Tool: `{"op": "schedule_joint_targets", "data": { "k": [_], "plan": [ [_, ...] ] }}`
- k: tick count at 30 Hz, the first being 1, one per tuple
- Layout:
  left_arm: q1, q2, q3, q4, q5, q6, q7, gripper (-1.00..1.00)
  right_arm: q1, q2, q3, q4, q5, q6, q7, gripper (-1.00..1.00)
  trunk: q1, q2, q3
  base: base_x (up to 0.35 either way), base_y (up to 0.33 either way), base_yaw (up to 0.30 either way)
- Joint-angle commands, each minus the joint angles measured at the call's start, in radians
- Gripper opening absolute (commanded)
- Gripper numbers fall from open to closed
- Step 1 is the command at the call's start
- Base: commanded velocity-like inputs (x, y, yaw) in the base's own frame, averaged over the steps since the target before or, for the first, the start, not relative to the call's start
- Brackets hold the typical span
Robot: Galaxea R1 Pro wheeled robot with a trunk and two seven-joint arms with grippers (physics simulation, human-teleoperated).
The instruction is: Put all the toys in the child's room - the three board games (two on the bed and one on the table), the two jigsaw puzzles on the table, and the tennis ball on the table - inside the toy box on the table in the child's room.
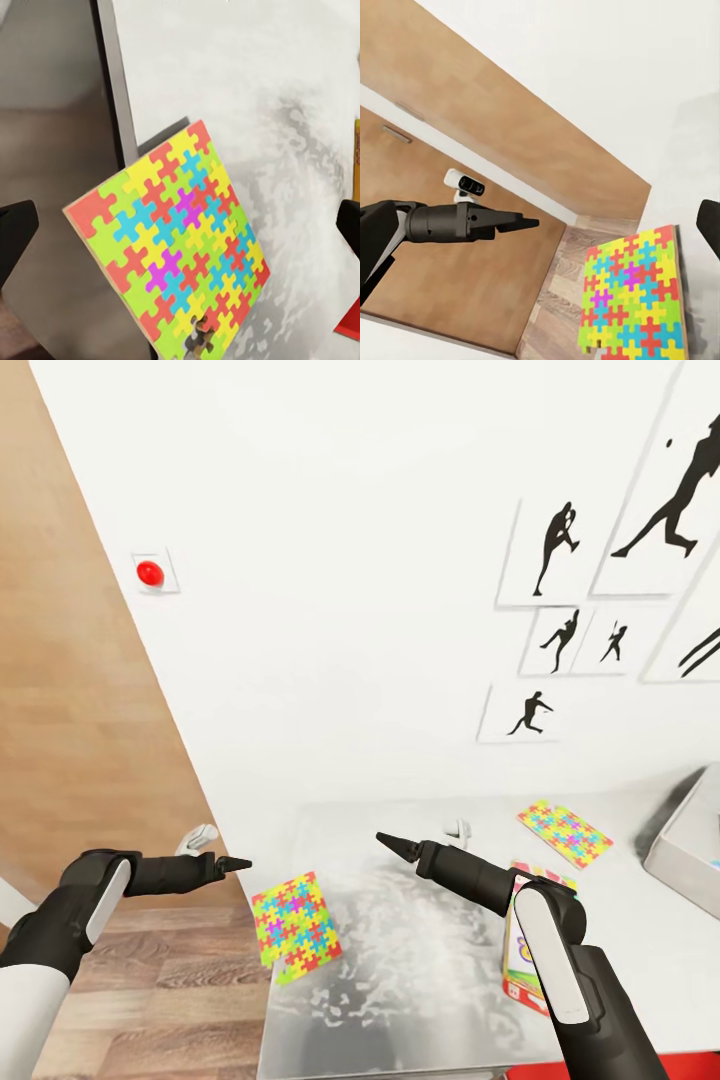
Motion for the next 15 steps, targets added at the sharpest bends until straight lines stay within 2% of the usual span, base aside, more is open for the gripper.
{"op": "schedule_joint_targets", "data": {
  "k": [1, 11, 15],
  "plan": [
    [-0.001, 0.0, 0.001, 0.0, -0.001, 0.004, -0.004, 1.0, -0.001, 0.001, -0.002, 0.0, 0.0, 0.005, 0.003, 1.0, 0.004, -0.009, -0.005, 0.0, 0.0, 0.0],
    [-0.002, 0.0, 0.002, 0.022, 0.004, 0.026, -0.013, 1.0, -0.001, 0.0, -0.005, 0.0, 0.0, 0.007, 0.004, 1.0, 0.043, -0.079, -0.036, 0.0, 0.0, 0.0],
    [-0.002, 0.001, 0.024, 0.026, 0.006, 0.05, -0.014, 1.0, -0.001, 0.0, -0.006, 0.0, 0.0, 0.007, 0.005, 1.0, 0.058, -0.107, -0.049, 0.0, 0.0, 0.0]
  ]
}}
